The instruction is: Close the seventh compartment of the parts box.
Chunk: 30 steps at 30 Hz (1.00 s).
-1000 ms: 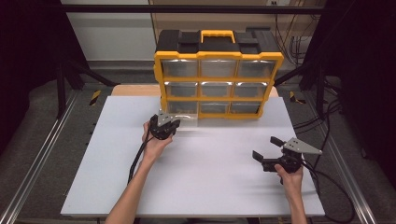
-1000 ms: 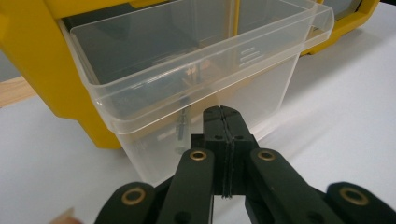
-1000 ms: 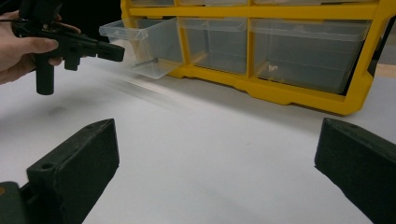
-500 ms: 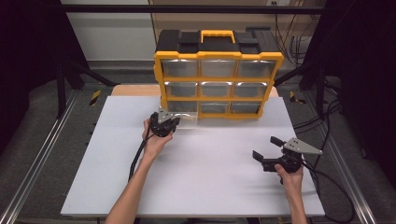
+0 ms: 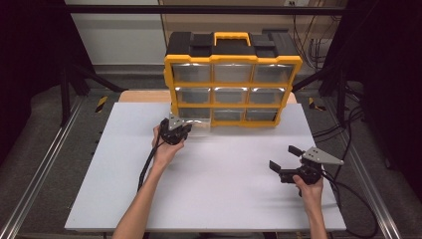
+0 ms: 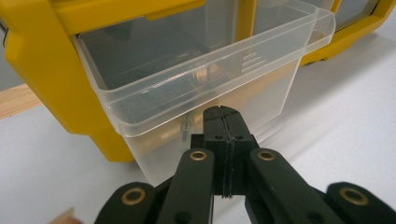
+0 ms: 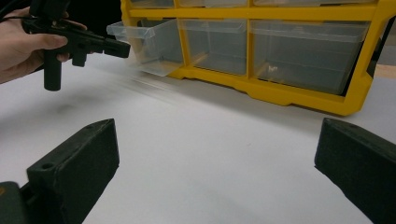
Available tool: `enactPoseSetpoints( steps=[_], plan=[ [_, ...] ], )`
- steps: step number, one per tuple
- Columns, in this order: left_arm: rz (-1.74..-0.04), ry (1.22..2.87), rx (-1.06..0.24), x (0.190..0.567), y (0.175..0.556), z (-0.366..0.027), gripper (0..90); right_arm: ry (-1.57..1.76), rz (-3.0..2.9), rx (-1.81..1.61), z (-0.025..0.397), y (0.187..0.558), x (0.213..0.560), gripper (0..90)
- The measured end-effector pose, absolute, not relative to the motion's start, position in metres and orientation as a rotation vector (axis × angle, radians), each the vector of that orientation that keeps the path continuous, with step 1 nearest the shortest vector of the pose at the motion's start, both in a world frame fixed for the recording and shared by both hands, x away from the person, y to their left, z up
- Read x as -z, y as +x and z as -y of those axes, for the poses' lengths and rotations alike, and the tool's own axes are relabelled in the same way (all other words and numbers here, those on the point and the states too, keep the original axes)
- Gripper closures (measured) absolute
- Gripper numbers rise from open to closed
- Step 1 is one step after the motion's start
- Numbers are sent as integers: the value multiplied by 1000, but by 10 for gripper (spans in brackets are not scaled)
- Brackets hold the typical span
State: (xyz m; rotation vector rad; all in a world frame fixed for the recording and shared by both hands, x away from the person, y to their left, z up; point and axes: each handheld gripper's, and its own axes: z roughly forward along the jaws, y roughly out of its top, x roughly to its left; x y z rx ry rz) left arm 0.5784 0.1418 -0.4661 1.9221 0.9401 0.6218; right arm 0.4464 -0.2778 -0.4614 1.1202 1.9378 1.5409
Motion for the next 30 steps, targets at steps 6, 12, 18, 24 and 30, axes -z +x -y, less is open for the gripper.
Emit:
enactPoseSetpoints(
  steps=[6,12,18,24,30],
  plan=[
    [-942,1920,-623,466,581,-142,893,1120,-1939,-1541,278,447,462,5],
    [-941,1921,-631,466,583,-141,893,1119,-1939,-1542,278,447,462,5],
    [-944,1923,-634,465,586,-141,893,1120,-1937,-1543,278,447,461,5],
    [-947,1915,-635,464,588,-140,893,1122,-1939,-1543,277,447,462,6],
    [-946,1917,-635,464,590,-140,894,1123,-1938,-1541,277,447,462,6]
  ],
)
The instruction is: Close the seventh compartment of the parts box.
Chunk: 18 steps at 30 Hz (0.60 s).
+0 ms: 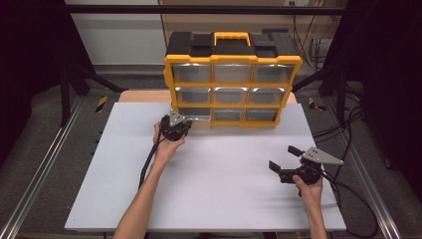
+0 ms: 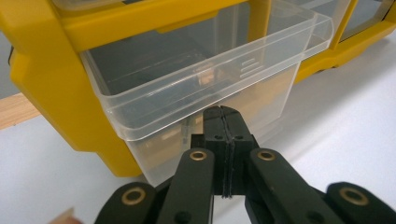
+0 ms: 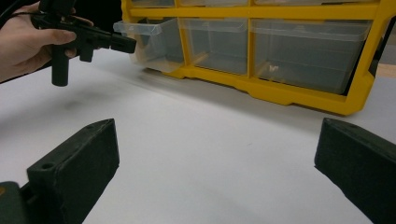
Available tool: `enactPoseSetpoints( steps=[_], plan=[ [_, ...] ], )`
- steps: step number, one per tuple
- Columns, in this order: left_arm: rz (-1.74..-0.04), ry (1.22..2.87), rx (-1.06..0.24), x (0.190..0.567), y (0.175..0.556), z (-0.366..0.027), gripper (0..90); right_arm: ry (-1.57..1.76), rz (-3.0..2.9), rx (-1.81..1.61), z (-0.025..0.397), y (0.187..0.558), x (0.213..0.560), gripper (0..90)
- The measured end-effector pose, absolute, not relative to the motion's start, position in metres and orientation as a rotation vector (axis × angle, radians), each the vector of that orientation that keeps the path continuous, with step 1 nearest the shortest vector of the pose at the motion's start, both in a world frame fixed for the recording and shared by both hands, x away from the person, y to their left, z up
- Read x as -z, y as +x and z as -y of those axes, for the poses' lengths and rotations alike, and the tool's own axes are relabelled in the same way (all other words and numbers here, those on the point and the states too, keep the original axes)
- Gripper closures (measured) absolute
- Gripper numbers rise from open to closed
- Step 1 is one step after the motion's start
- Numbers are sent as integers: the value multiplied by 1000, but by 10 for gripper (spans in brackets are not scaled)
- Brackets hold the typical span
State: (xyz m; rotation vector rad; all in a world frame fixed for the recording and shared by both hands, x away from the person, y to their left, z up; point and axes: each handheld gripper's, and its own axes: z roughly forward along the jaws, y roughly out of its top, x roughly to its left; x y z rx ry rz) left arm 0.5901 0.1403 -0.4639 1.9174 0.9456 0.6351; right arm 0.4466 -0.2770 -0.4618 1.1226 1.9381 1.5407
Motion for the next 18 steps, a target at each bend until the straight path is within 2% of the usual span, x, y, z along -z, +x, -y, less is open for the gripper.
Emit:
enactPoseSetpoints(
  steps=[18],
  plan=[
    [-953,1915,-642,464,596,-141,894,1122,-1940,-1537,277,447,462,6]
  ],
)
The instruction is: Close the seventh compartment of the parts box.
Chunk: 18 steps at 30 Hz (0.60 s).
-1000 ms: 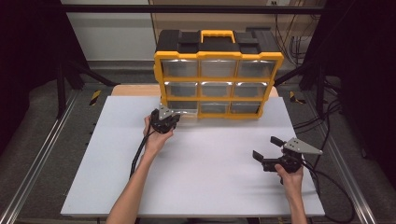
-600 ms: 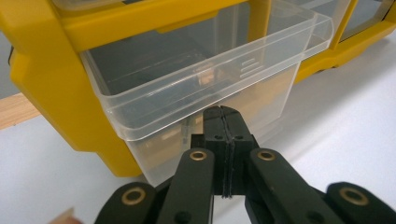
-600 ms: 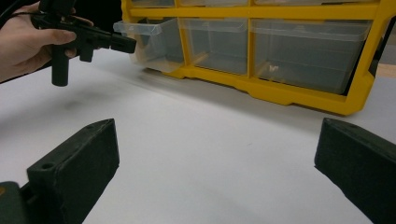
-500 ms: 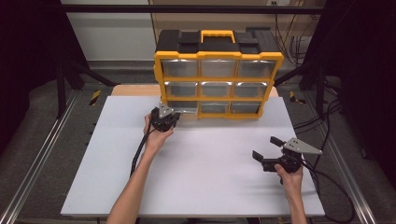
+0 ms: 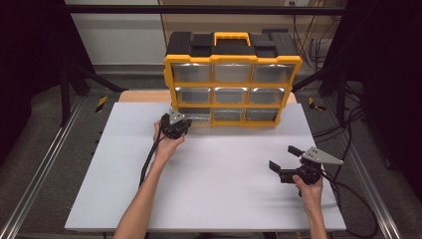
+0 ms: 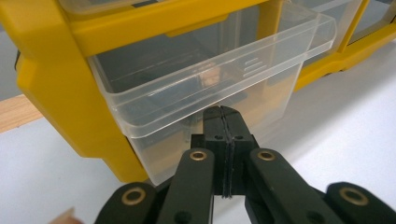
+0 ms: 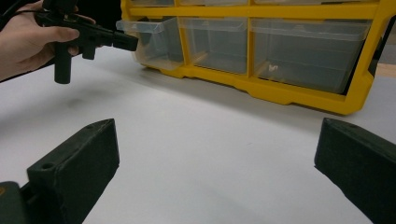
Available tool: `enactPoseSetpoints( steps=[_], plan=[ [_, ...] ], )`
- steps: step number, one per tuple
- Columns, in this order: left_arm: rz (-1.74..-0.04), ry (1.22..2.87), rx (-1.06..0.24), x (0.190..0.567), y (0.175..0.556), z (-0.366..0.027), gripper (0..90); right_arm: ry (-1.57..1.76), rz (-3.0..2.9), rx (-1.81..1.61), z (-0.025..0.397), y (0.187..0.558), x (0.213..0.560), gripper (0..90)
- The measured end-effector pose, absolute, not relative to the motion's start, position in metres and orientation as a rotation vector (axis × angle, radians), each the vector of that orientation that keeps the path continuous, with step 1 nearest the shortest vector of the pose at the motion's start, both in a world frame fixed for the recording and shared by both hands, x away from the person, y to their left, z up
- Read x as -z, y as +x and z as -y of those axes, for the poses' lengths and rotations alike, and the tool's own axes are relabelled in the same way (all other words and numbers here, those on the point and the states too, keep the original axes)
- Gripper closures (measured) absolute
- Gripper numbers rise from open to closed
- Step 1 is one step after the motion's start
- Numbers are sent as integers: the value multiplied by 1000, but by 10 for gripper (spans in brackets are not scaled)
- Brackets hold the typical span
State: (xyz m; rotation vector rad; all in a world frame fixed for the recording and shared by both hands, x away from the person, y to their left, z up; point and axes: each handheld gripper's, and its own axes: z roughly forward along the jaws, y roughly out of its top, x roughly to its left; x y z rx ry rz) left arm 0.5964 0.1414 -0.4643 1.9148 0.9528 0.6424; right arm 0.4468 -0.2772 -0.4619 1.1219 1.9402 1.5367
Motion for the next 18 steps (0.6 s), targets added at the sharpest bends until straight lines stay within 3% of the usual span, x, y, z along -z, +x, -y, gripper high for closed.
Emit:
enactPoseSetpoints(
  steps=[18],
  plan=[
    [-964,1915,-653,465,603,-142,893,1121,-1941,-1533,277,447,462,6]
  ],
)
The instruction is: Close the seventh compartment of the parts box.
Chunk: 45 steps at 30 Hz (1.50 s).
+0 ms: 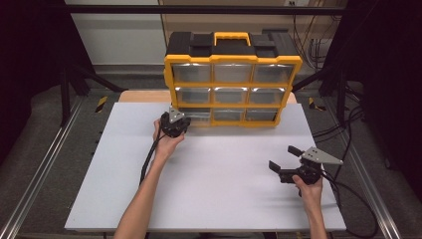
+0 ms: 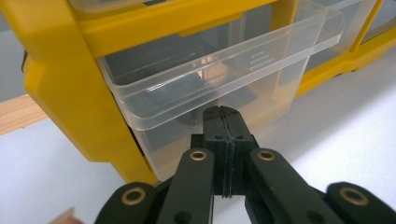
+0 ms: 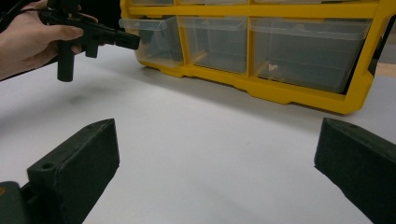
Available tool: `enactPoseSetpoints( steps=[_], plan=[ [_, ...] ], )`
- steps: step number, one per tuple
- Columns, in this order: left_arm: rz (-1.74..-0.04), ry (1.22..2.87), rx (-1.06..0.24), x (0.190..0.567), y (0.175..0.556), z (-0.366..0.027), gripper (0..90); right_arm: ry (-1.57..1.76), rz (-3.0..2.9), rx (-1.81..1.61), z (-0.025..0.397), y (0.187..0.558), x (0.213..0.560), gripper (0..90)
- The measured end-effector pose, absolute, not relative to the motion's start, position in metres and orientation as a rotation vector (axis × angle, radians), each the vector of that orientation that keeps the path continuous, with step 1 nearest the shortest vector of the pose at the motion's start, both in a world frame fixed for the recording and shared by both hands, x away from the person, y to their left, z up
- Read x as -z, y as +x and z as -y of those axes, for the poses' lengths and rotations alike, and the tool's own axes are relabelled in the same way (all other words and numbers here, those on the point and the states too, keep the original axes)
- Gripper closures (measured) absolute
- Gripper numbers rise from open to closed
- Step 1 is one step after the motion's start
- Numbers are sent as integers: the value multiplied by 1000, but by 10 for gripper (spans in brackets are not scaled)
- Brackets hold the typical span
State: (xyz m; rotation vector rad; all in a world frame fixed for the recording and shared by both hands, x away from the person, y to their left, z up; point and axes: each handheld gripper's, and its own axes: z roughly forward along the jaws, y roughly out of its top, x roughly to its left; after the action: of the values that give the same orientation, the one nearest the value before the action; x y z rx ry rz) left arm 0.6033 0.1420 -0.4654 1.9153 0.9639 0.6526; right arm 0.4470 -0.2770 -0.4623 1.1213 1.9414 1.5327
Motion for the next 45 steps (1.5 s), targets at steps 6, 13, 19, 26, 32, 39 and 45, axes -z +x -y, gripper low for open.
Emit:
enactPoseSetpoints(
  steps=[6,13,19,26,32,39,45],
  plan=[
    [-968,1914,-652,466,606,-141,894,1122,-1941,-1534,277,447,462,6],
    [-966,1916,-655,467,609,-141,894,1119,-1941,-1532,277,447,462,7],
    [-971,1917,-658,468,611,-141,894,1120,-1942,-1531,276,447,463,7],
    [-975,1911,-666,470,615,-140,894,1123,-1940,-1533,277,447,462,7],
    [-981,1916,-670,470,617,-140,894,1123,-1941,-1534,277,447,462,7],
    [-988,1914,-674,471,620,-139,894,1123,-1939,-1536,278,447,462,7],
    [-989,1913,-679,471,621,-139,894,1122,-1937,-1539,278,447,461,7]
  ],
)
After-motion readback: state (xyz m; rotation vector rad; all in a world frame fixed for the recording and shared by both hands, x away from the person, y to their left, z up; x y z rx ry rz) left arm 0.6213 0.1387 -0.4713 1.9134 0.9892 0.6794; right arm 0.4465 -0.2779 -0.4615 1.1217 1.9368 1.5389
